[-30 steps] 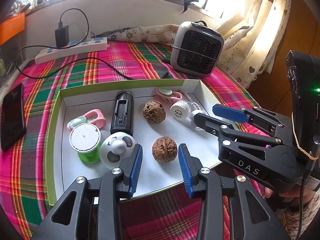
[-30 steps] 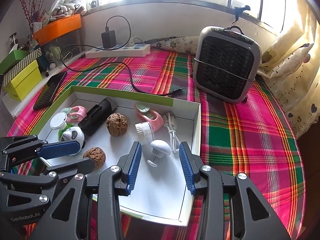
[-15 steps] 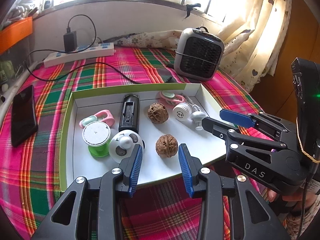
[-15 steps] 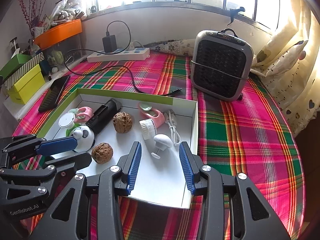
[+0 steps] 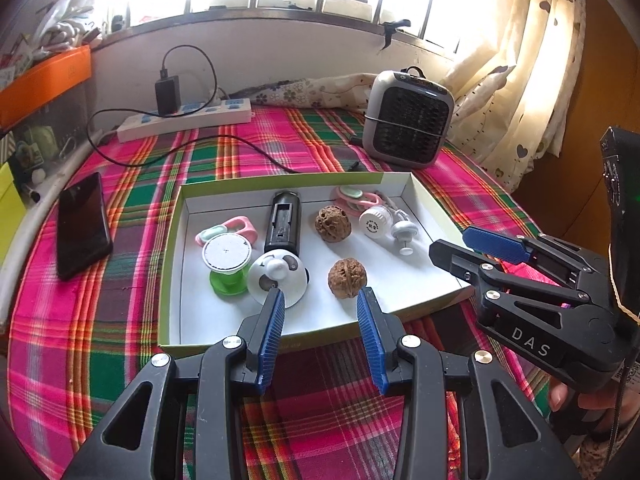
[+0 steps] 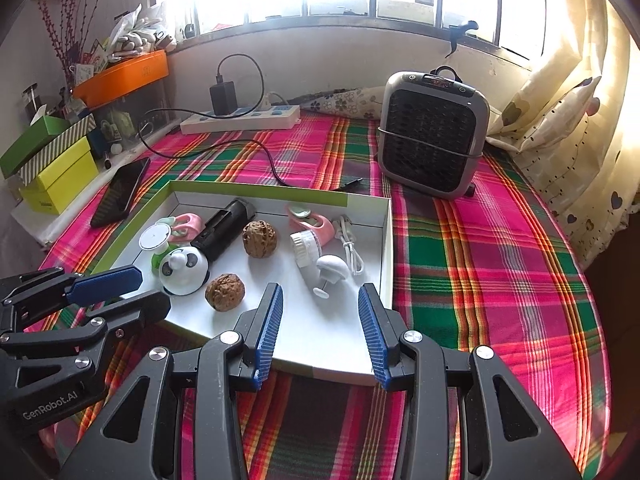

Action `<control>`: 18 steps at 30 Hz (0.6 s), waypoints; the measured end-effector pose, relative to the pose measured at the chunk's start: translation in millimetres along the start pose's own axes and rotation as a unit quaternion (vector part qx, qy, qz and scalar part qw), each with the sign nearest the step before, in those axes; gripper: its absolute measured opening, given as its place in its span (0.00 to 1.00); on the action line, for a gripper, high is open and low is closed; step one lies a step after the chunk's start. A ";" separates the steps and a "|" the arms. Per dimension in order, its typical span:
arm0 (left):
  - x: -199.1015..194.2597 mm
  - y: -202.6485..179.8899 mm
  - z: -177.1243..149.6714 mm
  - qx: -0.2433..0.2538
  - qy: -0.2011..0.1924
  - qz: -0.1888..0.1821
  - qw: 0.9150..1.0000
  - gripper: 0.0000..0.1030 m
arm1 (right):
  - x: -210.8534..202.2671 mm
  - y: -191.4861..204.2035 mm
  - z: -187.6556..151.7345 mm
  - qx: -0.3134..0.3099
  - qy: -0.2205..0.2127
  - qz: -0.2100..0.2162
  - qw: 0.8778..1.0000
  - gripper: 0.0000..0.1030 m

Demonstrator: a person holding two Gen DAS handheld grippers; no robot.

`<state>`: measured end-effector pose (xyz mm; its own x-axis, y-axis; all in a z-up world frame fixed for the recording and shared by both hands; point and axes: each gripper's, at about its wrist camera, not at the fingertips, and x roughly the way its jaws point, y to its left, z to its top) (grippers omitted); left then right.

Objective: Organize objects
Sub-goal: 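Withdraw both open tools from the box back over the table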

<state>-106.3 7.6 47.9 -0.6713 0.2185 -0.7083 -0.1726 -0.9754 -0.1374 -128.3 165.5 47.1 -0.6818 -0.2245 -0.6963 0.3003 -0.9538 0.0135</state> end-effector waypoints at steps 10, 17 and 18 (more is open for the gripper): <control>-19.1 -1.9 -13.9 0.015 -0.019 0.041 0.999 0.35 | -14.7 3.9 -11.6 0.007 -0.006 0.005 1.000 0.39; -24.2 -1.5 -24.1 0.008 -0.014 0.044 0.999 0.35 | -20.6 3.6 -24.6 0.015 0.000 0.007 1.000 0.40; -24.7 -2.0 -26.1 0.009 -0.013 0.047 0.999 0.35 | -21.0 3.5 -26.7 0.017 0.002 0.007 1.000 0.40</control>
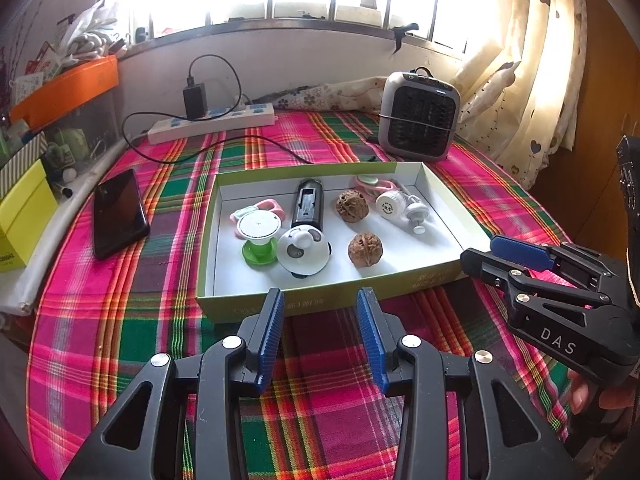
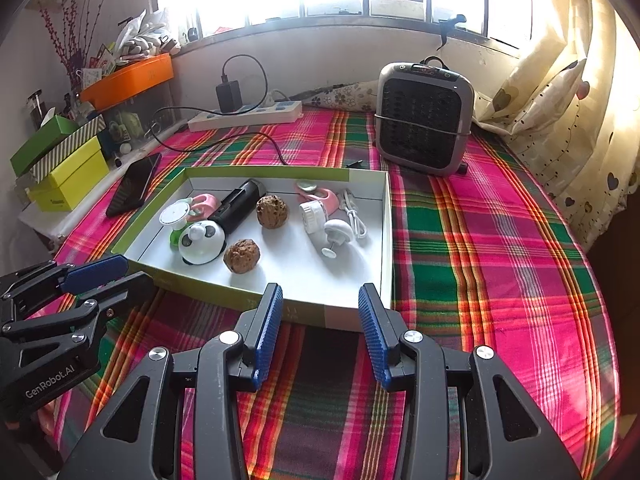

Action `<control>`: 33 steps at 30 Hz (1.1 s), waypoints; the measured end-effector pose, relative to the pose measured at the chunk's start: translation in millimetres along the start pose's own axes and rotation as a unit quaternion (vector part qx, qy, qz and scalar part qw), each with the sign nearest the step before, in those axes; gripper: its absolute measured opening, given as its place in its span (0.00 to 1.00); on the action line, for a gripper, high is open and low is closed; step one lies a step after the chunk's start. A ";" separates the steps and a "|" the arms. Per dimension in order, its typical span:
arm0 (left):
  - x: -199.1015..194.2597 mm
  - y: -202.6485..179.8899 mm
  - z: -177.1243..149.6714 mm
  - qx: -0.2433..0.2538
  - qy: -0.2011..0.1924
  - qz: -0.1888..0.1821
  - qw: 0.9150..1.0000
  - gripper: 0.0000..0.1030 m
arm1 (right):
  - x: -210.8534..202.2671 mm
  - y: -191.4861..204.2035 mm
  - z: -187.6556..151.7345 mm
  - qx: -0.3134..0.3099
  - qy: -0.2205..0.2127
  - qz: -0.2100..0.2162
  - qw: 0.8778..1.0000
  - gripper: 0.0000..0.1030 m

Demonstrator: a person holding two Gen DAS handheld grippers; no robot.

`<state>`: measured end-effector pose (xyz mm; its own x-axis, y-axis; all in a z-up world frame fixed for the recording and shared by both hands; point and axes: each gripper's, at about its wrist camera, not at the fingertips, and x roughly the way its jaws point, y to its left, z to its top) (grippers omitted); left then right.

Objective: Organize objects
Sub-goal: 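Withdraw both open tools from the box back over the table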

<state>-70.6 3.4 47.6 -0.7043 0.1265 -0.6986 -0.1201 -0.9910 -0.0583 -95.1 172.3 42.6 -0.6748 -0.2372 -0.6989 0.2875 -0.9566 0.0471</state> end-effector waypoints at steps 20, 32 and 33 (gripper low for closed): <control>10.3 -2.9 -39.2 -0.017 0.040 0.042 0.998 0.36 | 3.8 -1.1 -39.8 0.035 0.043 0.014 0.998 0.52; 13.8 -4.7 -43.8 -0.016 0.048 0.054 0.997 0.38 | 1.9 1.8 -47.1 0.024 0.054 0.004 0.998 0.59; 14.0 -4.6 -43.9 -0.016 0.048 0.055 0.997 0.38 | 1.5 1.8 -47.5 0.024 0.054 0.004 0.998 0.59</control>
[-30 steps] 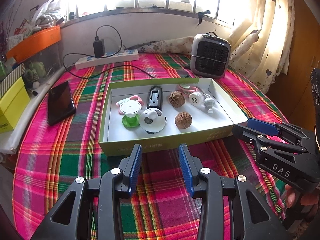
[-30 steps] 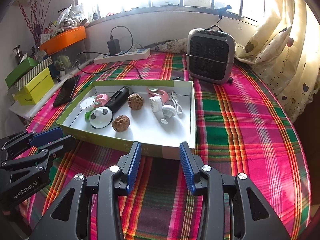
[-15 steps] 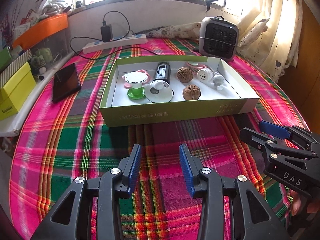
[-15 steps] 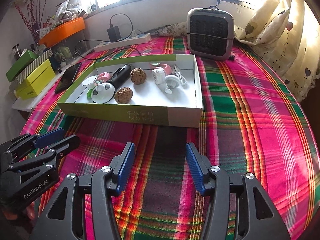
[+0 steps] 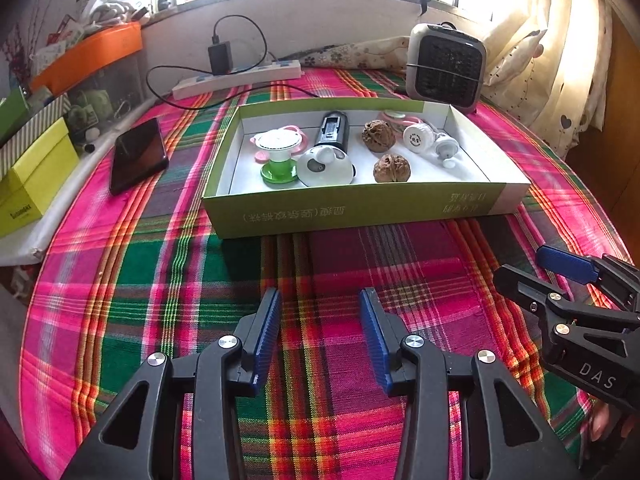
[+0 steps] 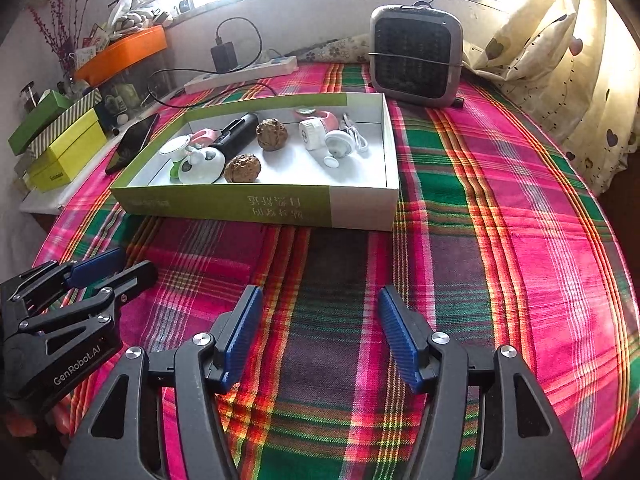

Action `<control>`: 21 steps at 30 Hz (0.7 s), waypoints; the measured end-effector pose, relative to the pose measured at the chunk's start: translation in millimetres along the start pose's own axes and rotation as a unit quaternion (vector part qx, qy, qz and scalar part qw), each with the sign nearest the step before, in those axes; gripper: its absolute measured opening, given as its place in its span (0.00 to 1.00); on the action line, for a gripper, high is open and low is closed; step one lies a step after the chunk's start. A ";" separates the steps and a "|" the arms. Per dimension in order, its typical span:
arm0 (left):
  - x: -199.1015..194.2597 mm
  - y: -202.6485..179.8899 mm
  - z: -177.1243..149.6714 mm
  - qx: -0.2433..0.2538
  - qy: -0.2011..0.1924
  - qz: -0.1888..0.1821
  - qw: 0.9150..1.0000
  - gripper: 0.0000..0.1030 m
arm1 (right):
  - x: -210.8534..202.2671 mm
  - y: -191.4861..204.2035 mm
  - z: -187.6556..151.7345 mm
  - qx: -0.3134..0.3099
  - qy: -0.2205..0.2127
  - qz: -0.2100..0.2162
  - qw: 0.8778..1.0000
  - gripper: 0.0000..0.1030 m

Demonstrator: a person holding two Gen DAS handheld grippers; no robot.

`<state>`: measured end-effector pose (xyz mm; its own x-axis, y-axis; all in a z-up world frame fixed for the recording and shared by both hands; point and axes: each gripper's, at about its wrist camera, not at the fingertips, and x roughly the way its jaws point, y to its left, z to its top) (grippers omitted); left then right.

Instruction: Organize objects

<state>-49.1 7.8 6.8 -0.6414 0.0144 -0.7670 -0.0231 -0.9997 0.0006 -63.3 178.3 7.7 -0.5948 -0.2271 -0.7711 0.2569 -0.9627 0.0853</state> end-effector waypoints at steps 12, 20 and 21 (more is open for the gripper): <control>0.0 0.8 -1.7 -0.010 0.001 0.003 1.000 0.39 | 2.6 11.6 -1.7 -0.029 0.008 -0.032 0.999 0.65; -0.3 1.3 -1.7 -0.011 0.000 -0.003 1.000 0.42 | 3.9 6.1 -1.3 -0.015 0.013 -0.044 0.999 0.76; -0.4 1.3 -1.7 -0.011 0.000 -0.005 1.000 0.43 | 3.9 5.2 -1.2 -0.013 0.013 -0.044 0.999 0.77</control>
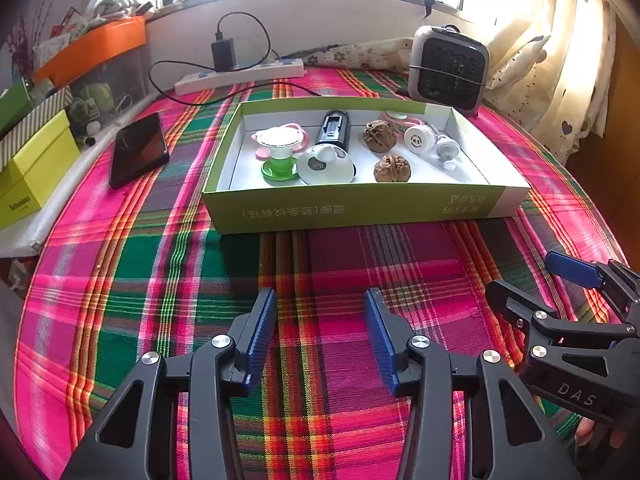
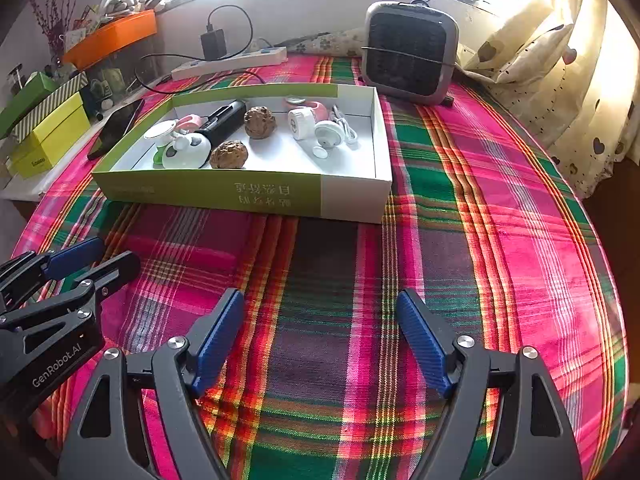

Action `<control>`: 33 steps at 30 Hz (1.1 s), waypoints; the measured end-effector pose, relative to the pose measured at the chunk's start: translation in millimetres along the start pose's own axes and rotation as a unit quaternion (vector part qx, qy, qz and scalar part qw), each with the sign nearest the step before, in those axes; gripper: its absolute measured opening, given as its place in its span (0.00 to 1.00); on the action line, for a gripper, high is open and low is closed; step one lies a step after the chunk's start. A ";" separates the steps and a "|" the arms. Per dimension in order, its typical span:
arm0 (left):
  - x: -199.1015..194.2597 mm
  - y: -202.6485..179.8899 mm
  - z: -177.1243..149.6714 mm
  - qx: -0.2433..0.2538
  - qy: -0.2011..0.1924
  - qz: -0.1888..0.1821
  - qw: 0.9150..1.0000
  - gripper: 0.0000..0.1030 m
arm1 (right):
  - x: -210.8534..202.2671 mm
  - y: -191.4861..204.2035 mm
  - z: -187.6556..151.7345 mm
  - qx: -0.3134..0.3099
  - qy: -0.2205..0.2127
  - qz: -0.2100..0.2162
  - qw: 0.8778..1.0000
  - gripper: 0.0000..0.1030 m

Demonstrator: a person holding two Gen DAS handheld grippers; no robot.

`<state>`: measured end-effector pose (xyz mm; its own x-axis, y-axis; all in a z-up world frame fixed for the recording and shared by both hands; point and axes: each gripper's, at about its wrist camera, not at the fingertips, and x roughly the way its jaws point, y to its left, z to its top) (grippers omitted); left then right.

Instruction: Organize objects

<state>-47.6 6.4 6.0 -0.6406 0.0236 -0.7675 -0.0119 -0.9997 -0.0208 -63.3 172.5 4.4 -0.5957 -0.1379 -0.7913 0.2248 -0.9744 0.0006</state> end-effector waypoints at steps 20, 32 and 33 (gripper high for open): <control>0.6 -2.7 0.1 0.005 0.001 0.004 1.000 0.45 | 0.2 0.5 0.6 -0.001 0.000 -0.003 1.000 0.78; 0.4 -2.5 0.0 0.005 0.001 0.004 1.000 0.45 | 0.1 0.6 0.7 -0.001 0.000 -0.003 1.000 0.79; 0.5 -2.6 0.1 0.005 0.001 0.004 1.000 0.46 | 0.1 0.4 0.7 -0.001 0.000 -0.003 1.000 0.79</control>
<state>-47.9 9.1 5.7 -0.6386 0.0150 -0.7694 -0.0148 -0.9999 -0.0072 -63.8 172.0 4.7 -0.5962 -0.1326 -0.7918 0.2236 -0.9747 -0.0051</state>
